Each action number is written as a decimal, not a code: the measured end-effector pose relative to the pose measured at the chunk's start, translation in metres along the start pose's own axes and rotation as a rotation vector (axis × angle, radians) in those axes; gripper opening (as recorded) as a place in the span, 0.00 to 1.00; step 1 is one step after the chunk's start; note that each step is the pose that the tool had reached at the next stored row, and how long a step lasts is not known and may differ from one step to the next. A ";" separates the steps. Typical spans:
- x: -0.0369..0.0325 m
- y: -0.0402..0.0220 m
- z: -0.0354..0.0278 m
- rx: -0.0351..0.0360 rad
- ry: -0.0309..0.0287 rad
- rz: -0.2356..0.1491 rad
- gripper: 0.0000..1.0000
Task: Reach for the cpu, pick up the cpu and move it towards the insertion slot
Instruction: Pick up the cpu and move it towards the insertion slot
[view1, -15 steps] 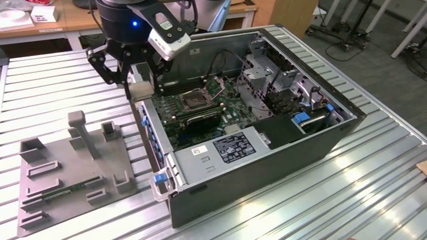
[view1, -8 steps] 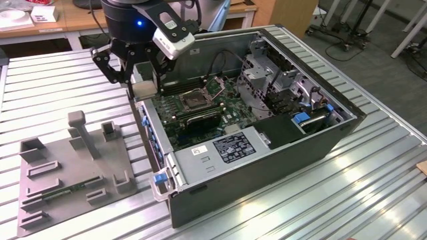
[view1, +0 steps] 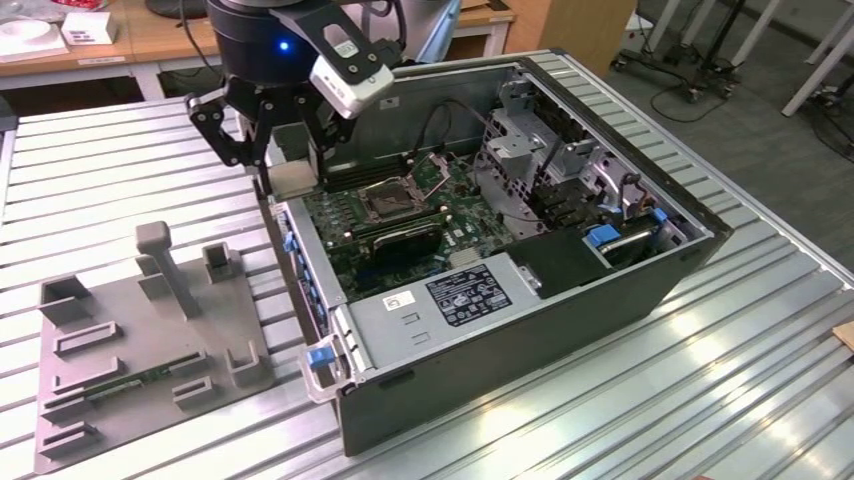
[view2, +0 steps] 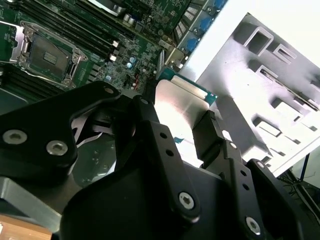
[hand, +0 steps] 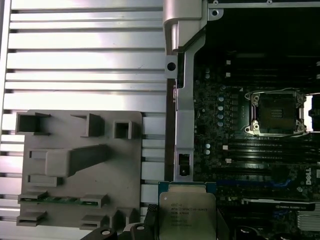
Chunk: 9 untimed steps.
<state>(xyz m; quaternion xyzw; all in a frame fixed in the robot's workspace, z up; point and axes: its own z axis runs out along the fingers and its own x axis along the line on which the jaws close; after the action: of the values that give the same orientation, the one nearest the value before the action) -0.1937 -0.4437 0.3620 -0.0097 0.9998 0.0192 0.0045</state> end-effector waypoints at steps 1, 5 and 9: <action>-0.0003 0.0000 0.0000 0.0000 0.0000 0.000 0.54; -0.0016 0.0000 0.0000 0.0000 0.0000 0.000 0.54; -0.0026 0.0000 0.0000 0.0000 0.0000 0.000 0.54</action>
<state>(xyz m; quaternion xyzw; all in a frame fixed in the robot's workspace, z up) -0.1911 -0.4437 0.3620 -0.0096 0.9998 0.0192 0.0045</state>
